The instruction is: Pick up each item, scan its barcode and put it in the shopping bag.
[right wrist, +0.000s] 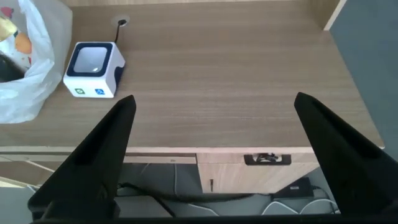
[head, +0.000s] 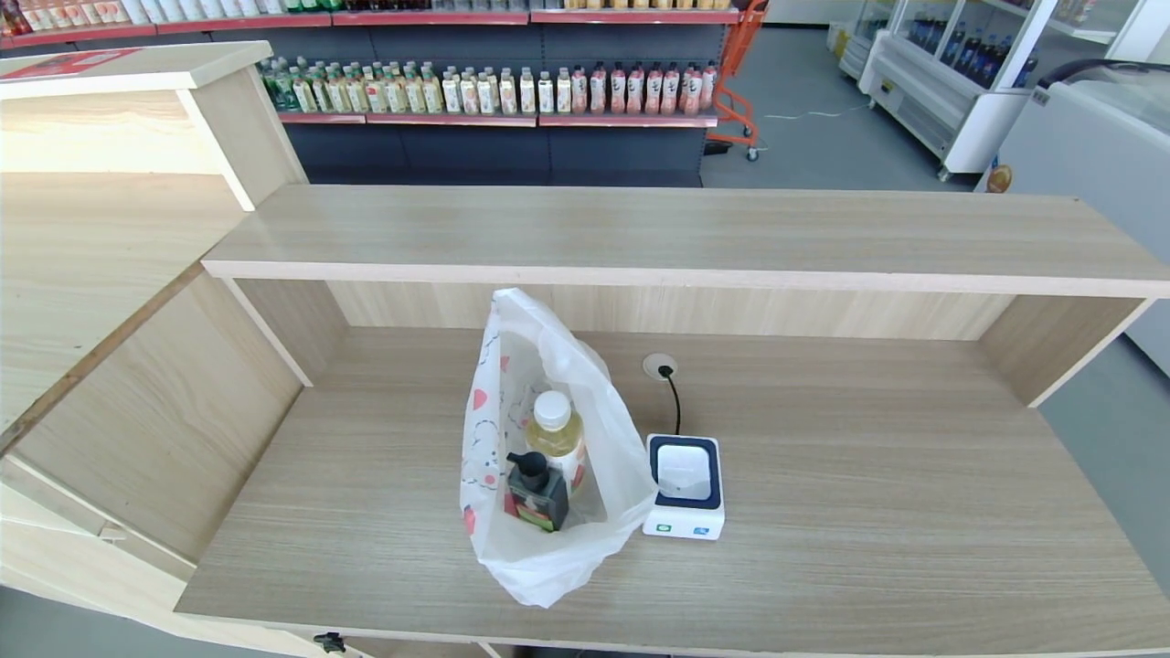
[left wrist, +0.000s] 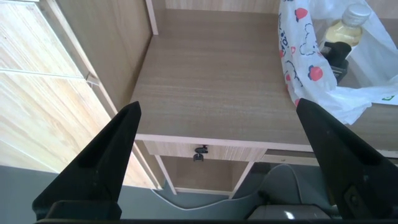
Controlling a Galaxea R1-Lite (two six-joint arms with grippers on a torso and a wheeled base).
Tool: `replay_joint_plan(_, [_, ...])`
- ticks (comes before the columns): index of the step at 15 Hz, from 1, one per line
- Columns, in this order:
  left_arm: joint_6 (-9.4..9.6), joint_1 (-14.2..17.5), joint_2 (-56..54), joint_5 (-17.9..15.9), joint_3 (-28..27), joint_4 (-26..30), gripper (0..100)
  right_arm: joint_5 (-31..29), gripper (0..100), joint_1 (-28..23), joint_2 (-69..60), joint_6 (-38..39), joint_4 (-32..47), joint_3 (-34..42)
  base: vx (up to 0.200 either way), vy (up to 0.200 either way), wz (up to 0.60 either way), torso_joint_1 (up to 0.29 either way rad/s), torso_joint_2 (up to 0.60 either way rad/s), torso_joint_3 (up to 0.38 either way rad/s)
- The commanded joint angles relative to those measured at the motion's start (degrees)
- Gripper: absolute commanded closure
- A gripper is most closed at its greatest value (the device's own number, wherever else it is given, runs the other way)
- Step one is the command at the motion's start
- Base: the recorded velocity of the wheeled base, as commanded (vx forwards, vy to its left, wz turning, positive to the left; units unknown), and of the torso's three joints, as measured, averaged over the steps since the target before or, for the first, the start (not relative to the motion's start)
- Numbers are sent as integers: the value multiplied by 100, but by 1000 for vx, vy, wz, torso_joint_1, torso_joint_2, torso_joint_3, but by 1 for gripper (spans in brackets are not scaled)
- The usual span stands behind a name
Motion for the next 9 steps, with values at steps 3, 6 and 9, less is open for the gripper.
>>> replay_joint_plan(3, [-2, 0, -2, 4, 0, 0, 0, 1, 100, 2, 11, 95, 4, 2, 0, 0, 0, 0, 0, 0])
replay_joint_plan(6, [-28, 0, -2, 4, 0, 0, 0, 1, 100, -7, 11, 87, 13, 2, 0, 0, 0, 0, 0, 0])
replay_joint_plan(9, [-2, 0, -2, -5, 0, 0, 0, 1, 100, -7, 11, 87, 13, 2, 0, 0, 0, 0, 0, 0])
